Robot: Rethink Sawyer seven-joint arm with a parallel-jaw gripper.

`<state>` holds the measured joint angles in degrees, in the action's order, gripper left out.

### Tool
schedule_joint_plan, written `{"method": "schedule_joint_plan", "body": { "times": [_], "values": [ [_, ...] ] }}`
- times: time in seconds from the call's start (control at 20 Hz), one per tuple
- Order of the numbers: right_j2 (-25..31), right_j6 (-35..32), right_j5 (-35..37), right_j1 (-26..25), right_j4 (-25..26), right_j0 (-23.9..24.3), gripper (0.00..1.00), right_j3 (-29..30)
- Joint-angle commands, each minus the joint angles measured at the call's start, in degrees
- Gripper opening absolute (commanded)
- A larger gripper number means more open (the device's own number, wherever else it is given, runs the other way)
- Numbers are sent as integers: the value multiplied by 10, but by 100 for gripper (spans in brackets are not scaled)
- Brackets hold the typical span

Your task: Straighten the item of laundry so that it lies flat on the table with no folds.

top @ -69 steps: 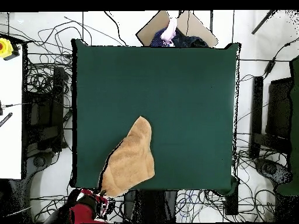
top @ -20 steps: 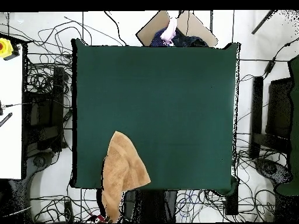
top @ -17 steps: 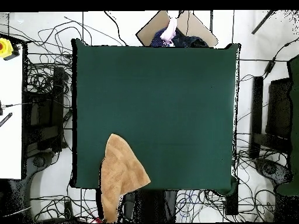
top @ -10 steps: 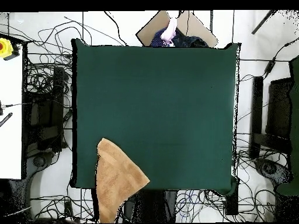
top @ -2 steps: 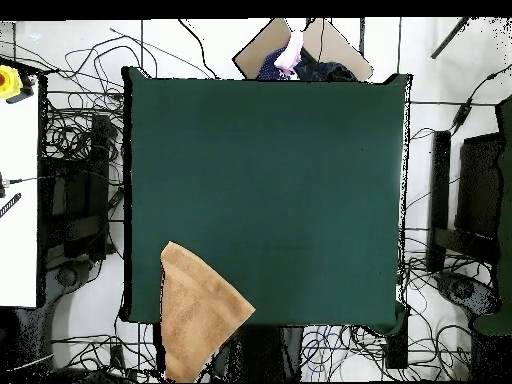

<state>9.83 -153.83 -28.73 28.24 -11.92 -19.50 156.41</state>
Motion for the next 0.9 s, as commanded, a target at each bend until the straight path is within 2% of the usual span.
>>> {"method": "schedule_joint_plan", "body": {
  "times": [0.05, 0.25, 0.4, 0.55, 0.7, 0.75, 0.9],
  "values": [
    [31, -138, 7, -4, -37, 12, 0, -78],
    [-37, -63, 37, 42, -72, -24, 0, -85],
    [-77, -2, 68, 58, -70, -29, 0, -103],
    [-99, 14, 89, 67, -63, -36, 0, -112],
    [-127, 35, 99, 65, -58, -67, 0, -125],
    [-151, 44, 114, 64, -50, -89, 100, -138],
    [-158, 57, 127, 64, -40, -93, 100, -147]
  ]
}}
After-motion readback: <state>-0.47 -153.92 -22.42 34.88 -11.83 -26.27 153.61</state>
